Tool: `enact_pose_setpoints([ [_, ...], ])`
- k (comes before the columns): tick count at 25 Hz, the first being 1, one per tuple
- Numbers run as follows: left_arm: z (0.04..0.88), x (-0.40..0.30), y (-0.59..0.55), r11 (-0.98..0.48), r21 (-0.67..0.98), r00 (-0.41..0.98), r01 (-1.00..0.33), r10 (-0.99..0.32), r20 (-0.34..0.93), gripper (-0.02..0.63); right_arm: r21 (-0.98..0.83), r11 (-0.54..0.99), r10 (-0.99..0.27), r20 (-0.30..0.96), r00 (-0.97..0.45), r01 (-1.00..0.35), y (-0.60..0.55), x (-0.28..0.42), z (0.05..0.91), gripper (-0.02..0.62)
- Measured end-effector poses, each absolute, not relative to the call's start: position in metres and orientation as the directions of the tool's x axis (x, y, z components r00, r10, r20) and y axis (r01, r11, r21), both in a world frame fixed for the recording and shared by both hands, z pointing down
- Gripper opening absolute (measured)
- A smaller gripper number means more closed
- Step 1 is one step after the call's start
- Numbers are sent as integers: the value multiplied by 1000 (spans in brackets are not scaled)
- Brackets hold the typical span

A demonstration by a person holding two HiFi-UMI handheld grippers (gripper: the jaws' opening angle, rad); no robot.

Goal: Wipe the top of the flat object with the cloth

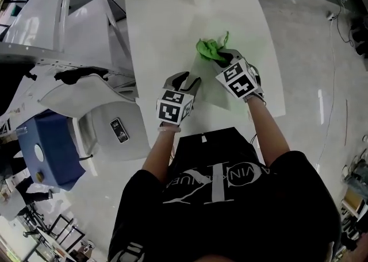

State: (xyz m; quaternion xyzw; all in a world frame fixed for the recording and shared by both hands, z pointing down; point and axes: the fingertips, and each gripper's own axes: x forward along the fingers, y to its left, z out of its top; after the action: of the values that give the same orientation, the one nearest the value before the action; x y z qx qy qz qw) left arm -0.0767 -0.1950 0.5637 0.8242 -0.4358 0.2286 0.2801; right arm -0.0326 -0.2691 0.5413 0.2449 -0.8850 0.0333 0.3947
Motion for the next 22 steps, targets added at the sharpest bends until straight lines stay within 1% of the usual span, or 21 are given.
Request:
enact_pose_setpoints([
  [6, 563, -76, -196, -454, 253, 504, -855, -605, 617, 183, 112, 849, -428, 718, -548, -516, -257, 1, 542, 63],
  [10, 562, -77, -196, -445, 279, 515, -851, -600, 613, 184, 81, 810, -452, 717, -531, -581, -247, 28, 540, 63],
  [22, 562, -76, -197, -438, 328, 542, -837, -585, 603, 186, 31, 698, -517, 712, -474, -715, -219, 104, 533, 63],
])
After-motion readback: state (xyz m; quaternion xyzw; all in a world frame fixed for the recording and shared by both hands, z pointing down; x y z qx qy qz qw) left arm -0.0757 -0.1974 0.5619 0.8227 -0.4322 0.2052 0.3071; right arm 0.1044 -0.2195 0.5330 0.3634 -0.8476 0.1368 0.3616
